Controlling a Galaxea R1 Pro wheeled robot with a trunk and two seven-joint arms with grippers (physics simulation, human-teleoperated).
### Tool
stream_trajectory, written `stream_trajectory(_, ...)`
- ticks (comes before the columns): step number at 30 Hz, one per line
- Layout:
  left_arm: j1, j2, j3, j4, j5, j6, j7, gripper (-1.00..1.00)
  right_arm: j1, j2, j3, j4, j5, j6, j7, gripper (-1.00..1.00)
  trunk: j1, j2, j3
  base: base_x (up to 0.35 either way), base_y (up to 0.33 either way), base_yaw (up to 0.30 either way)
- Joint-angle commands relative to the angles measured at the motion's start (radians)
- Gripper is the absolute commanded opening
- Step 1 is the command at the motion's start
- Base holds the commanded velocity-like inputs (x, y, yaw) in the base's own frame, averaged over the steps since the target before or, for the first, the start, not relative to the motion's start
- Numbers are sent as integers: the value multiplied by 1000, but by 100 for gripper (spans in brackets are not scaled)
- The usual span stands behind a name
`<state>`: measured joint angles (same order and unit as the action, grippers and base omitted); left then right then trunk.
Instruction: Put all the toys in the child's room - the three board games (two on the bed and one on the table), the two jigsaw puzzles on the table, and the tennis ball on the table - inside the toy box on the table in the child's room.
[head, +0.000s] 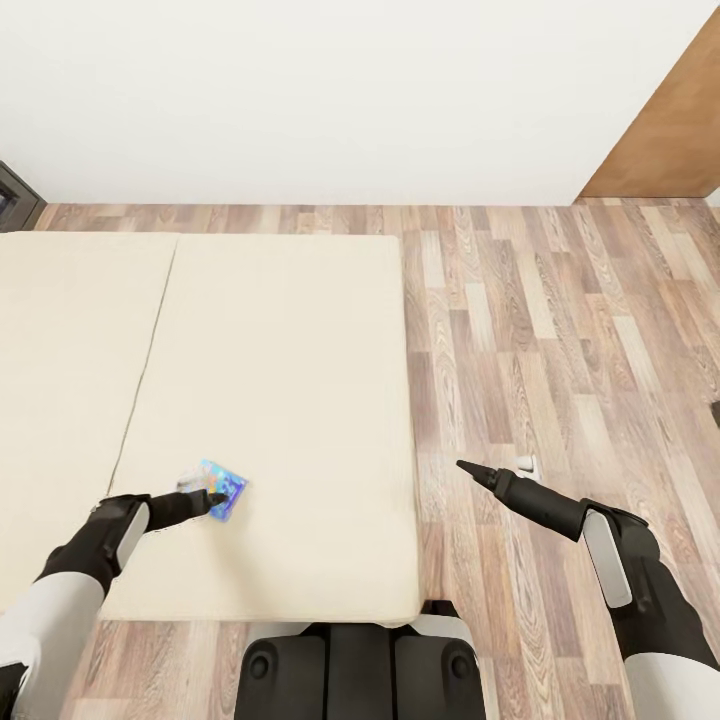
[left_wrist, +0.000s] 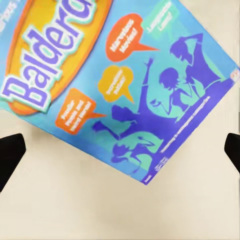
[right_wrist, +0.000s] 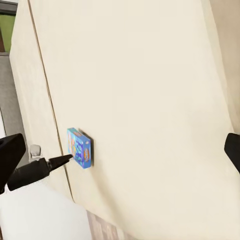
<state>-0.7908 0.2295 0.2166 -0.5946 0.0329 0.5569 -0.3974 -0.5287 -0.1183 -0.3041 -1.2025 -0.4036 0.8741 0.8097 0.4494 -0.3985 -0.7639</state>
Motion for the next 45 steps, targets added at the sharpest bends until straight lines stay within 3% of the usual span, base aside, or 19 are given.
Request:
stream_trajectory(1,-6,2,4,-2,2,13,-2,100,-1,0,-1,0,0,5,3,100,1,-1,-1,0,0,0)
stream_trajectory(21,-75,35,1,-3,-6,62,11,100,-1,-1,-1,0,0,5,3,100,1,-1,-1,0,0,0)
stream_trajectory(39,-93,35,-2,-2,-19,27,70,100,-1,0,-1,-7,0,5,3,100,1,-1,-1,0,0,0)
stream_trajectory(45,-94,34,-2,1,-41,-2,87,100,-1,-1,-1,-9,0,5,3,100,1,-1,-2,0,0,0)
